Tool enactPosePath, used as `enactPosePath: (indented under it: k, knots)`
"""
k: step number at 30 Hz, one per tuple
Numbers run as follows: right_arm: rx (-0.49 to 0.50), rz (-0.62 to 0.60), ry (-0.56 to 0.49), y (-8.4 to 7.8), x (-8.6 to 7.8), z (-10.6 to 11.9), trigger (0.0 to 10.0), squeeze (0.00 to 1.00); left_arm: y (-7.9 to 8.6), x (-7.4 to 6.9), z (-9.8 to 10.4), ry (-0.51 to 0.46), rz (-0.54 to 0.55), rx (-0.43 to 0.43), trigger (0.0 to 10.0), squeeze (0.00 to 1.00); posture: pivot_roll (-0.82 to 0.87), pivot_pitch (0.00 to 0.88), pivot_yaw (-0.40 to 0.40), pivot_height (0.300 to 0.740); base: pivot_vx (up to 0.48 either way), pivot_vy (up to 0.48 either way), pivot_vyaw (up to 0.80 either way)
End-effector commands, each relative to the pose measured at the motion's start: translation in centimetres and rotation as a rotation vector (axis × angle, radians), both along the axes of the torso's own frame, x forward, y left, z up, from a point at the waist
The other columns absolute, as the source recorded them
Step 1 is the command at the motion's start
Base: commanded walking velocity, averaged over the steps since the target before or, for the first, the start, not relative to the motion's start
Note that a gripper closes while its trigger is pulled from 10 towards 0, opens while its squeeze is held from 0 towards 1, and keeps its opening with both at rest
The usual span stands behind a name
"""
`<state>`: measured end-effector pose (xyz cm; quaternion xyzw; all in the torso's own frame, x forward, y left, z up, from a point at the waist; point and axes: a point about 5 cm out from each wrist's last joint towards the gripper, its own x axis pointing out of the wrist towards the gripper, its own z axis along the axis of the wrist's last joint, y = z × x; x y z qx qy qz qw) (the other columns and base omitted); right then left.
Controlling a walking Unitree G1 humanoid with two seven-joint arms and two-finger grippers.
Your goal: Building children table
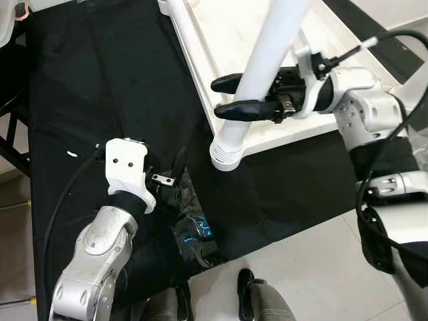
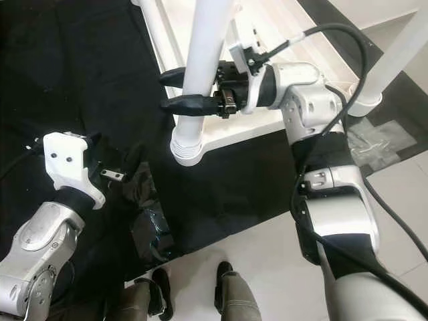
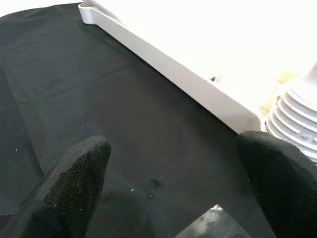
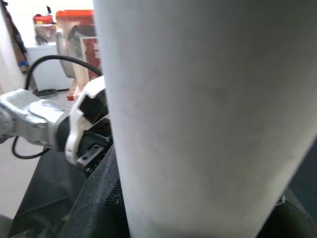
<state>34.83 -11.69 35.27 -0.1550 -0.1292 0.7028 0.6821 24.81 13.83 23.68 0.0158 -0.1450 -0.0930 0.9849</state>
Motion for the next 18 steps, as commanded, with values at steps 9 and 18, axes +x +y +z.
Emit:
enactPosePath:
  k: [9, 18]
  knots:
    - [-0.093, -0.128, 0.021, 2.2, 1.3, -0.8, 10.0, 0.00, -0.1, 0.0, -0.5, 0.019, 0.007, -0.009, 10.0, 0.00, 0.05, 0.405, 0.006, 0.740, 0.000, 0.000, 0.00]
    - [-0.091, -0.187, 0.004, 3.0, 1.9, -0.3, 10.0, 0.00, -0.1, 0.0, -0.5, 0.018, 0.008, -0.013, 10.0, 0.00, 0.05, 0.404, 0.006, 0.740, 0.000, 0.000, 0.00]
